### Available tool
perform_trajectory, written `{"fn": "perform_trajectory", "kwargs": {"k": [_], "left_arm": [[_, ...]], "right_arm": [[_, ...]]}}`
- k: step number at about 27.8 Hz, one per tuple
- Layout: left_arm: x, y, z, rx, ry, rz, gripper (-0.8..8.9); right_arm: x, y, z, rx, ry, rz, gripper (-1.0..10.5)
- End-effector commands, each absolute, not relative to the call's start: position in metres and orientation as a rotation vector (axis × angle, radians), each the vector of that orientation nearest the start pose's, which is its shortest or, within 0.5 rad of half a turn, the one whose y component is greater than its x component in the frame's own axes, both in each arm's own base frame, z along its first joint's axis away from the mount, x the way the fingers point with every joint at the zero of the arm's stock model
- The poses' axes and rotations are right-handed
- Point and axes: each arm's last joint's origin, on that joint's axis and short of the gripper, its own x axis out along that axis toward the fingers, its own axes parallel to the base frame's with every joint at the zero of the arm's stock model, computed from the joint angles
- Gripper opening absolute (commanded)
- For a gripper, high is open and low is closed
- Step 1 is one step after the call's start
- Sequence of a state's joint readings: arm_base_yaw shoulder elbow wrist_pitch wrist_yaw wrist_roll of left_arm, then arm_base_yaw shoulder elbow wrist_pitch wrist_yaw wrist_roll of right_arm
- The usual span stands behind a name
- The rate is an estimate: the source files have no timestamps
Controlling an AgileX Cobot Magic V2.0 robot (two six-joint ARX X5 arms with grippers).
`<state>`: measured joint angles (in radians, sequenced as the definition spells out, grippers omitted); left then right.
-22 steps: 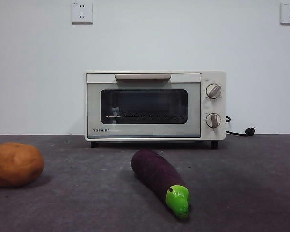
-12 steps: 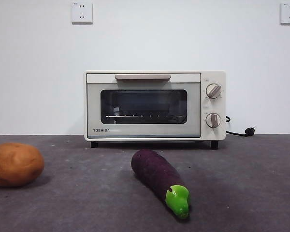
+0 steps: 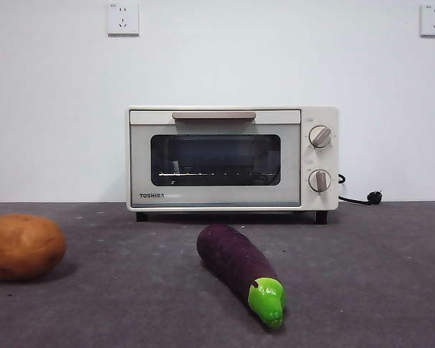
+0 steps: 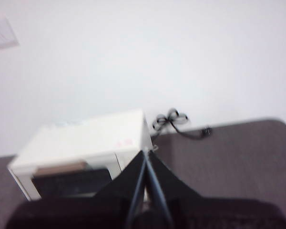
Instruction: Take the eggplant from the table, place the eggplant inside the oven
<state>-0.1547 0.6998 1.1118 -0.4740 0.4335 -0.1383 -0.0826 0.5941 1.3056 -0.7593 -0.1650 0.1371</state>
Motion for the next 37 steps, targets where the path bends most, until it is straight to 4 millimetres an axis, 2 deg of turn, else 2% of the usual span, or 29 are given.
{"fn": "perform_trajectory", "kwargs": {"k": [1, 8, 14, 20, 33, 34, 37], "left_arm": [[0.107, -0.033, 0.448, -0.115, 0.073, -0.63, -0.05], [0.105, -0.04, 0.502, -0.042, -0.001, -0.699, -0.05], [0.103, -0.042, 0.53, -0.033, -0.05, -0.727, -0.05], [0.108, -0.044, 0.535, -0.033, -0.051, -0.73, -0.05], [0.113, -0.046, 0.533, -0.035, -0.025, -0.736, -0.05], [0.113, -0.046, 0.533, -0.035, -0.025, -0.736, -0.05], [0.113, -0.046, 0.533, -0.034, -0.026, -0.736, -0.05]], "right_arm": [[0.038, 0.002, 0.474, 0.13, 0.024, 0.098, -0.1], [0.031, 0.004, 0.522, 0.126, 0.002, 0.147, -0.1], [0.021, 0.005, 0.559, 0.12, -0.056, 0.174, -0.1], [0.015, 0.006, 0.575, 0.121, -0.048, 0.179, -0.1], [0.013, 0.007, 0.574, 0.121, -0.018, 0.213, 0.1], [0.013, 0.008, 0.575, 0.12, -0.023, 0.232, 0.5], [0.013, 0.009, 0.577, 0.115, -0.044, 0.293, 3.1]]}}
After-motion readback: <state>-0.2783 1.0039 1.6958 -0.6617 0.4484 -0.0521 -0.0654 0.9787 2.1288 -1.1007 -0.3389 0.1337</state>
